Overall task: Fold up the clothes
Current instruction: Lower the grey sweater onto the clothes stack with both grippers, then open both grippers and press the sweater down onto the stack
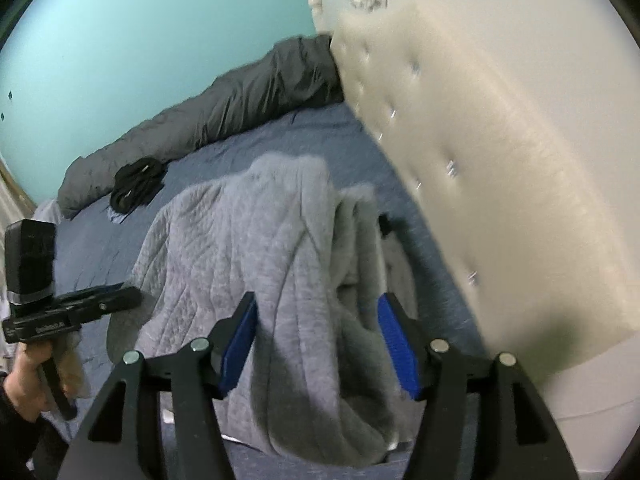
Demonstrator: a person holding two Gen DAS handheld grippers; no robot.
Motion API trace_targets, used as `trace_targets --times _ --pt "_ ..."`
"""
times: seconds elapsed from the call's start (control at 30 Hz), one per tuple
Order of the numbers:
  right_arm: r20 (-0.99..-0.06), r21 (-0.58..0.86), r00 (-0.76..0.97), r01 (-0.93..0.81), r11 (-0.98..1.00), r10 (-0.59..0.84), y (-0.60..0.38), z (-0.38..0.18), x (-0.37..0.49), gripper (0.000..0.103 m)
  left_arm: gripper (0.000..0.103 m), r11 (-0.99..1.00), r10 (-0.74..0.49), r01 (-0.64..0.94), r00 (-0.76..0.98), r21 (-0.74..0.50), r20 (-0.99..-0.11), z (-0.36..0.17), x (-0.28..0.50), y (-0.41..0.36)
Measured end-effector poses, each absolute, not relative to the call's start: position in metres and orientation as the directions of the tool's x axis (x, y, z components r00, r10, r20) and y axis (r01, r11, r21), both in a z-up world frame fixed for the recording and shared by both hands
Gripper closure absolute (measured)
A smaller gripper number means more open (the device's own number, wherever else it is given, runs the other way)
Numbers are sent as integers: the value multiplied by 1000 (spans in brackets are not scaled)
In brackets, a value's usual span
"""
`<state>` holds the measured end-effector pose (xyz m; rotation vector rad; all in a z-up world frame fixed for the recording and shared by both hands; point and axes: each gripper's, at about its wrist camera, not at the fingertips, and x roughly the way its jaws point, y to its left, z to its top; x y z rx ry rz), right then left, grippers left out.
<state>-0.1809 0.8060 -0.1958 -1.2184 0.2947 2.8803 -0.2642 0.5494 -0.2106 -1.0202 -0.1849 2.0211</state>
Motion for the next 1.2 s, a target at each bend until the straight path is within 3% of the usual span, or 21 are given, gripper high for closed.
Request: trace_targets --times 0.17,0.27,0.37,0.67,1.03,1.2 --pt "-599 170 -800 -76 -982 -41 799 -164 -160 43 74 -636 717 -696 -374 -332 -588 -187 -255 558" --pt "-586 150 -806 -8 -989 -82 780 -151 -166 80 74 -627 709 -721 -374 -294 -598 -182 -254 570" --pt "-626 108 -775 30 -994 -91 760 -154 -182 89 74 -622 702 -730 -361 -282 -614 -184 -258 583" --pt "-744 110 -668 -90 -990 -22 781 -218 -220 100 74 -644 643 -712 -308 -279 -701 -235 -268 595" --pt "-788 190 -613 -150 -970 -60 803 -259 -230 101 76 -649 641 -704 -303 -288 -705 -253 -265 597" --pt "-749 177 -658 -91 -980 -74 797 -213 -221 101 78 -636 653 -717 -305 -284 -693 -237 -265 596"
